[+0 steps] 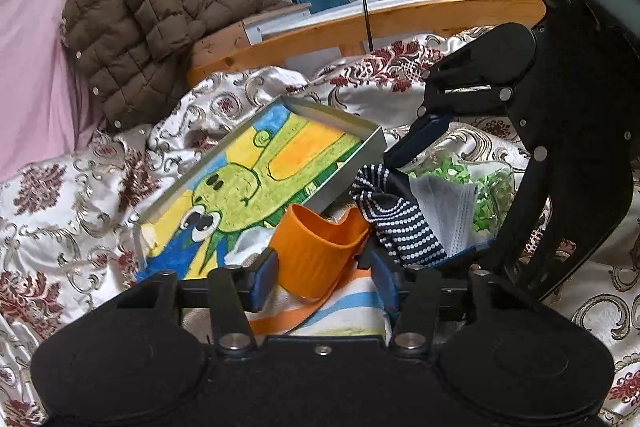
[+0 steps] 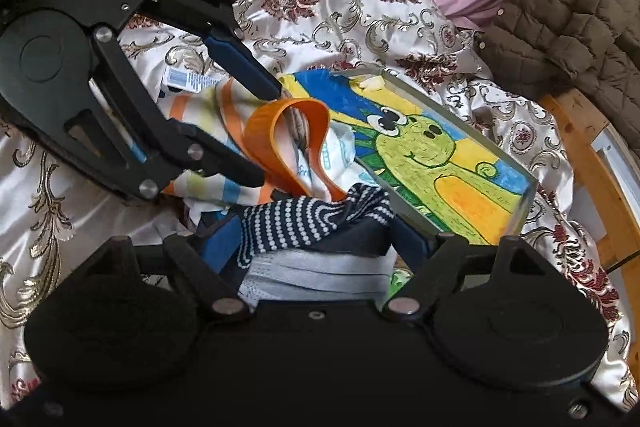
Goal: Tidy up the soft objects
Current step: 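Grasp the orange silicone cup with the left gripper while the right grasps the black-white sock, then release the orange cup into the drawing tray while the right gripper drops the sock there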
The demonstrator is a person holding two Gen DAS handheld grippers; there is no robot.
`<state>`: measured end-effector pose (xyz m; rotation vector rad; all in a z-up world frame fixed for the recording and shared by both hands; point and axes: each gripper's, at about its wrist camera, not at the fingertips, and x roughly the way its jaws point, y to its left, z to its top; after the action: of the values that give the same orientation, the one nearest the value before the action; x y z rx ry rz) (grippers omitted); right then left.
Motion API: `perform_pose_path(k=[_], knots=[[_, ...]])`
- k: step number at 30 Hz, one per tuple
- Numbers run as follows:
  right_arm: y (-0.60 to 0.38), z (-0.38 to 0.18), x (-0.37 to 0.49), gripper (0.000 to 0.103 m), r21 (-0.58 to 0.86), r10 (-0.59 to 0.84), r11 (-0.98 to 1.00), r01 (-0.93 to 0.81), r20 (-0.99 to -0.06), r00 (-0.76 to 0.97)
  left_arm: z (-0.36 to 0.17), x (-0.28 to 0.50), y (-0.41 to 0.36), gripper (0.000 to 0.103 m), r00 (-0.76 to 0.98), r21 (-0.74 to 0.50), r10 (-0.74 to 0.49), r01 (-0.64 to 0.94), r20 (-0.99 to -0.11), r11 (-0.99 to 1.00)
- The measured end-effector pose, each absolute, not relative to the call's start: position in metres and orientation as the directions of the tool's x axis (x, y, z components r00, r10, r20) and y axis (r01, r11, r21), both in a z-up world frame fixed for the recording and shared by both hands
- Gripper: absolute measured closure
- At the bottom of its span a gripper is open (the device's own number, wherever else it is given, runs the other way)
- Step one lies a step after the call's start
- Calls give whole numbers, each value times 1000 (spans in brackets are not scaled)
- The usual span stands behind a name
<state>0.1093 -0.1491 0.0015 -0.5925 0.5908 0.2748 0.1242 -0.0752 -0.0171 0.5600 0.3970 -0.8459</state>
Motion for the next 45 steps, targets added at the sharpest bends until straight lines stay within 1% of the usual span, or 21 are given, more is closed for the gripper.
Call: perform_pose_path(k=[2, 4, 7, 8, 9, 11, 12, 14, 19, 24, 26, 31, 36, 39, 42, 45], knots=[[-149, 0, 113, 40, -439, 77, 798, -413, -605, 792, -17, 126, -75, 55, 600, 288, -590, 791, -541, 540], [-149, -1, 115, 49, -437, 74, 797, -416, -614, 786, -17, 128, -76, 63, 599, 280, -587, 789, -545, 547], [-148, -1, 114, 58, -433, 75, 797, -421, -621, 780, -16, 130, -76, 66, 591, 259, -591, 793, -549, 552], [-148, -1, 114, 63, -429, 77, 798, -423, -623, 778, -16, 129, -77, 67, 588, 261, -592, 795, -551, 547], [-147, 0, 114, 67, -426, 80, 798, -426, -625, 776, -16, 127, -77, 69, 587, 266, -593, 797, -551, 542], [-146, 0, 111, 79, -427, 83, 796, -429, -625, 776, -16, 124, -79, 72, 585, 276, -592, 800, -554, 532], [-145, 0, 111, 80, -431, 81, 795, -428, -624, 777, -16, 123, -80, 73, 585, 277, -591, 800, -554, 532], [-144, -1, 110, 86, -439, 71, 793, -424, -623, 779, -16, 122, -80, 76, 586, 271, -589, 798, -557, 538], [-149, 2, 108, 92, -405, 84, 819, -406, -616, 783, -15, 119, -80, 81, 605, 273, -584, 783, -541, 558], [-156, 7, 104, 94, -349, 105, 858, -378, -601, 793, -11, 111, -78, 88, 628, 255, -587, 762, -510, 595], [-160, 10, 104, 96, -318, 116, 875, -365, -594, 796, -8, 109, -77, 89, 636, 225, -584, 750, -504, 622], [-177, 18, 103, 97, -226, 152, 915, -336, -578, 802, -1, 115, -71, 90, 627, 118, -581, 726, -519, 678], [-193, 23, 100, 99, -147, 177, 940, -308, -562, 808, 4, 115, -66, 90, 634, 70, -572, 699, -521, 712], [-207, 27, 100, 100, -67, 204, 956, -287, -554, 807, 8, 115, -64, 90, 654, 57, -551, 669, -518, 741], [-224, 34, 95, 102, 4, 217, 968, -250, -514, 830, 13, 118, -59, 90, 677, 23, -529, 626, -512, 779], [-247, 44, 93, 103, 91, 233, 972, -216, -466, 854, 21, 124, -48, 91, 667, -78, -554, 601, -498, 795]])
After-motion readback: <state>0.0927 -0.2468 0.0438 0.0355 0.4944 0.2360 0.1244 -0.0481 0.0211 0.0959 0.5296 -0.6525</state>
